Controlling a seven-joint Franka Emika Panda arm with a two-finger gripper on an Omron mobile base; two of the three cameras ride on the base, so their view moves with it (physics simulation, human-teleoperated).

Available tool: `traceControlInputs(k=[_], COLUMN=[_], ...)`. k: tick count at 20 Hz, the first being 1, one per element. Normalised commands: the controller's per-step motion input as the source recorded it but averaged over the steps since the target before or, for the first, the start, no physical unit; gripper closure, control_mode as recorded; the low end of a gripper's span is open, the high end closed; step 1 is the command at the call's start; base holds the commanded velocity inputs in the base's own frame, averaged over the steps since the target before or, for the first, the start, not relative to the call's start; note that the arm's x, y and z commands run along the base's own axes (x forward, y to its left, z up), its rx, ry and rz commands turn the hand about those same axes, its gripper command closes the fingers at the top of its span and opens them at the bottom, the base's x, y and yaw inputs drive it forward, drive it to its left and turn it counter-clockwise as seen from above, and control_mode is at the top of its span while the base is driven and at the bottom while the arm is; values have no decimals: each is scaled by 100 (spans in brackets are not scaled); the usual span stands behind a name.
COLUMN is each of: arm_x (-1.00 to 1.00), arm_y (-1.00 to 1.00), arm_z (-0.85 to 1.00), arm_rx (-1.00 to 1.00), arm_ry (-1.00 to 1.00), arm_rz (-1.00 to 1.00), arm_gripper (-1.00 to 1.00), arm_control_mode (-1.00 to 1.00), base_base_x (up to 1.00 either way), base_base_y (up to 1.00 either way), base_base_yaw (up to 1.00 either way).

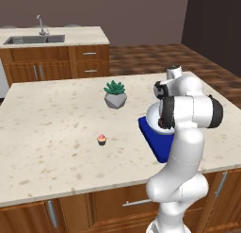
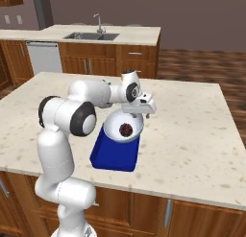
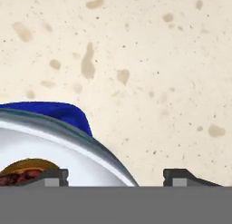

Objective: Place the bowl with cake and the cupcake onto the tray.

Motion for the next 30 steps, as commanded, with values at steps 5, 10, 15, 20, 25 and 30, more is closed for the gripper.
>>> traceControlInputs(k=[5,10,15,20,25,30], arm_x=[-8,5,0,0,-19,-31], arm_y=[6,26,56,100,100,100], arm_z=[20,59,41,1,-3,-5], arm_rx=[0,3,12,14,13,12], arm_ry=[0,7,2,9,4,7], arm_rz=[-1,-1,-4,2,1,3], arm_gripper=[-100,-100,-100,-100,-100,-100], arm_control_mode=[-100,-100,-100,-100,-100,-100], base_base_x=[0,0,0,0,0,0], base_base_y=[0,0,0,0,0,0], base_base_yaw=[0,0,0,0,0,0])
